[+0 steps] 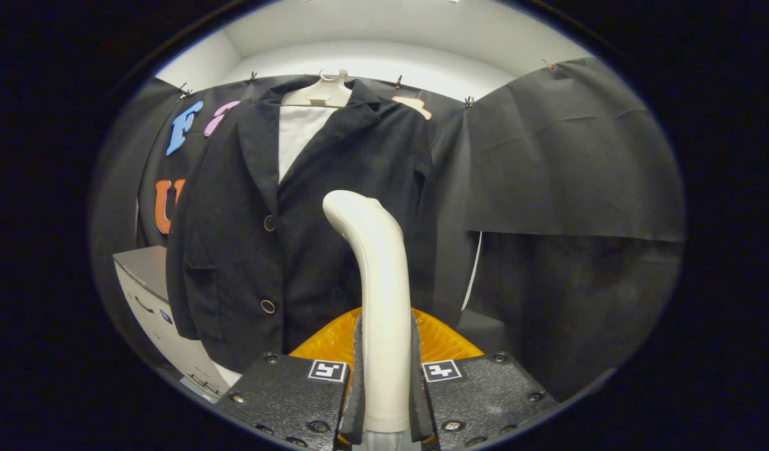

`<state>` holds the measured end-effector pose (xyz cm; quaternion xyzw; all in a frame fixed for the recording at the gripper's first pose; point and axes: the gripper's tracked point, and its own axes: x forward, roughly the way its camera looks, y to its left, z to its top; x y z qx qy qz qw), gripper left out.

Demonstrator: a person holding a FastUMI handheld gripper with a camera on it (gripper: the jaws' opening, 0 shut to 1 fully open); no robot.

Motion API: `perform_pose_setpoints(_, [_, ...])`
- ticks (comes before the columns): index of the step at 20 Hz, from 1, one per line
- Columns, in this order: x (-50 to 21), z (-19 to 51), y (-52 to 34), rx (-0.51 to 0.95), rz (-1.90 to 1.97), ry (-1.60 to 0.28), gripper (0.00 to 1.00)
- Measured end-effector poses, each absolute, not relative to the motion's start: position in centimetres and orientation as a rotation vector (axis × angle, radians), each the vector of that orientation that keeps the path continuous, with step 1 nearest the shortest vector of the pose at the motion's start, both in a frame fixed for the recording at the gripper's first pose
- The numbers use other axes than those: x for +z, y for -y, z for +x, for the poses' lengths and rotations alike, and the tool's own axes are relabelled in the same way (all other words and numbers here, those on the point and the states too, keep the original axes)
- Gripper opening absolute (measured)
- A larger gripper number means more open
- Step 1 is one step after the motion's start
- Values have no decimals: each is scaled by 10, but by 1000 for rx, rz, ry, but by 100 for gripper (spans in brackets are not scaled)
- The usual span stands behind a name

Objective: Iron the clothes twice with a garment steamer, once on the left side and once on the right side.

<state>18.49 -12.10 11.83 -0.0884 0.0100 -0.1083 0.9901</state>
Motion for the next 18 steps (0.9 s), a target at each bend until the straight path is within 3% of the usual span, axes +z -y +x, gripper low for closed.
perform_pose_setpoints(18, [4,162,105,-242,-302,-212,31])
